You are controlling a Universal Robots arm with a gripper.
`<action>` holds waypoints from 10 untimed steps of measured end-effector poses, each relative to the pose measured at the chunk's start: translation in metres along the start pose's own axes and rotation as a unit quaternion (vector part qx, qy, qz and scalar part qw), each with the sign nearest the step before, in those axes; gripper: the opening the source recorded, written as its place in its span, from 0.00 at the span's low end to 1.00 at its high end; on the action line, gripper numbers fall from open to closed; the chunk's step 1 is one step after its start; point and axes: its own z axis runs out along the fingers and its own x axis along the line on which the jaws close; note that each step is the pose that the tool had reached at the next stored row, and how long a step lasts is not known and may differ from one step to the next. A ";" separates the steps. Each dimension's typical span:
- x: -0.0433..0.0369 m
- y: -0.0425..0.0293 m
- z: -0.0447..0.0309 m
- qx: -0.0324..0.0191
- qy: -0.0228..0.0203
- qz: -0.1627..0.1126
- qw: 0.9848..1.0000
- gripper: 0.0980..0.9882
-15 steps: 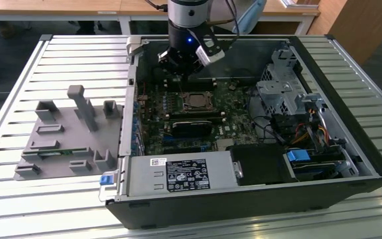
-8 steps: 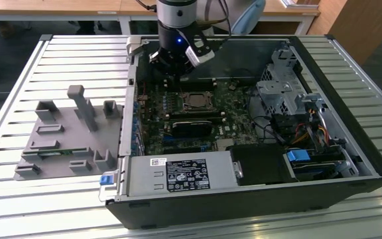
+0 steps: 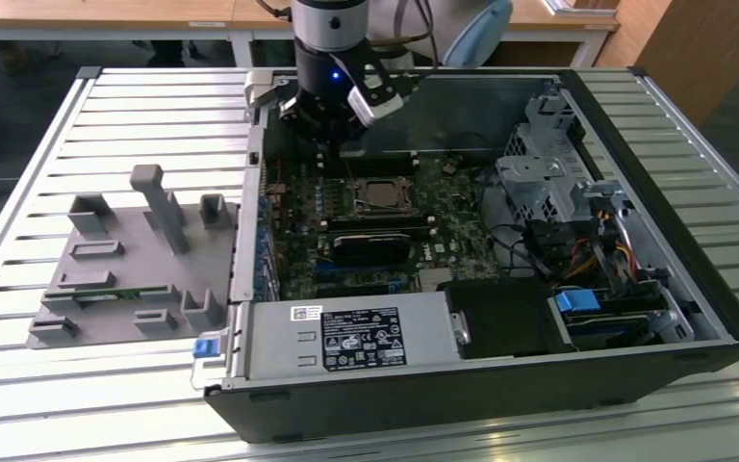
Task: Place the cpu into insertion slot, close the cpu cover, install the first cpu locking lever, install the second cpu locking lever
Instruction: 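Install the first cpu locking lever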
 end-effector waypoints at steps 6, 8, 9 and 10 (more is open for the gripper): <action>-0.0001 0.0064 0.0014 0.000 0.000 0.004 1.000 0.01; -0.0002 0.0081 0.0019 0.000 0.000 0.009 1.000 0.01; -0.0003 0.0092 0.0021 0.000 0.000 0.010 1.000 0.01; -0.0004 0.0103 0.0023 0.000 0.000 0.011 1.000 0.01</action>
